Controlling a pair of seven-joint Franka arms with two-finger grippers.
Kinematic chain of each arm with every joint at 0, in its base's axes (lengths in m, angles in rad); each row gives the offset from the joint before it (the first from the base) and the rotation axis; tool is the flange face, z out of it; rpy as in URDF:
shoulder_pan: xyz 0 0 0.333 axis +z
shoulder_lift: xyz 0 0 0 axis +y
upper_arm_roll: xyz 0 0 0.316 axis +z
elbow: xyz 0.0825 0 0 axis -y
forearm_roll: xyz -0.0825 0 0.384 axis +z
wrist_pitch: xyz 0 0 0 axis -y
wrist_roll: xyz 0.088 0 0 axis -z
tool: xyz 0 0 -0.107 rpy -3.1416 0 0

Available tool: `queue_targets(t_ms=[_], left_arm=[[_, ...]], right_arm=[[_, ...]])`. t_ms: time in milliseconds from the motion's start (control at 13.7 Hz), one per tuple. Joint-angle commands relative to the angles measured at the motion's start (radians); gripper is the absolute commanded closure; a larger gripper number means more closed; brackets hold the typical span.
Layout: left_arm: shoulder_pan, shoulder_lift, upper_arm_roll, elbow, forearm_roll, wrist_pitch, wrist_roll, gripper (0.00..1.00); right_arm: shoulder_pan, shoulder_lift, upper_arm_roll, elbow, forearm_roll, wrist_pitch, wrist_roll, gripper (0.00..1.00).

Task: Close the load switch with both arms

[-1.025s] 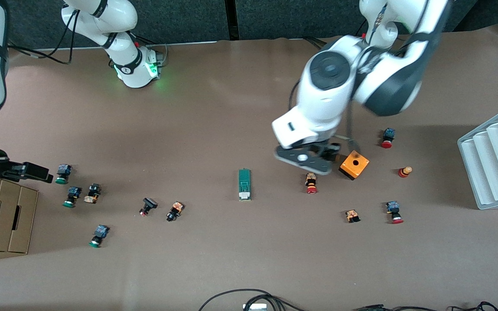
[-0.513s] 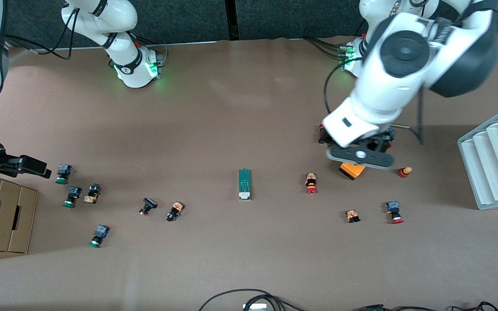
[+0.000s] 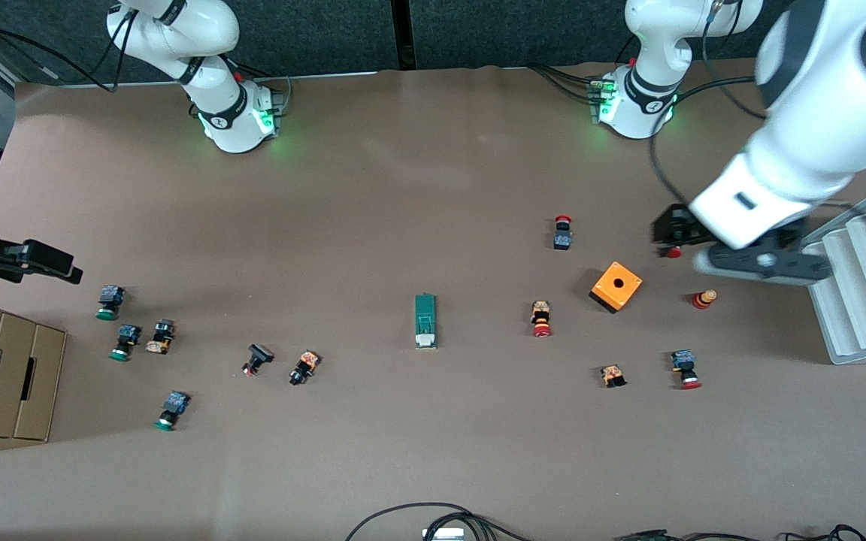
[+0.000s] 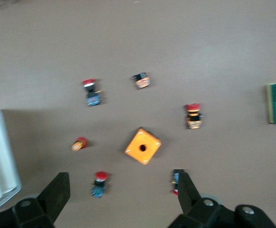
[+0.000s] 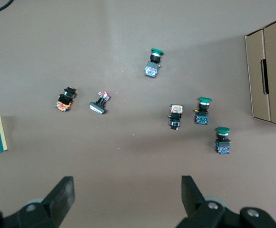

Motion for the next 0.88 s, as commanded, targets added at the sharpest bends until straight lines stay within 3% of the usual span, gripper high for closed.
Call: queue_targets(t_ms=[0, 220, 366, 805], left_arm=[[-0.013, -0.13, 0.102, -0.186, -0.021, 0.106, 0.018, 0.0], [-0.034, -0.161, 0.15, -0.232, -0.069, 0.145, 0.016, 0.0], [-0.077, -0.156, 0.232, -0.229, -0.143, 0.145, 0.01, 0.0], [-0.036, -0.162, 0.207, -0.223, -0.087, 0.074, 0.005, 0.0]], right_arm=[[-0.004, -0.022, 0.005, -0.02, -0.019, -0.008, -0.01, 0.0], [0.007, -0.023, 0.009, -0.02, -0.026, -0.013, -0.006, 0.0], [0.035, -0.037, 0.008, -0.022, -0.058, -0.016, -0.005, 0.0], [0.027, -0.071, 0.002, -0.03, -0.062, -0.08, -0.006, 0.0]])
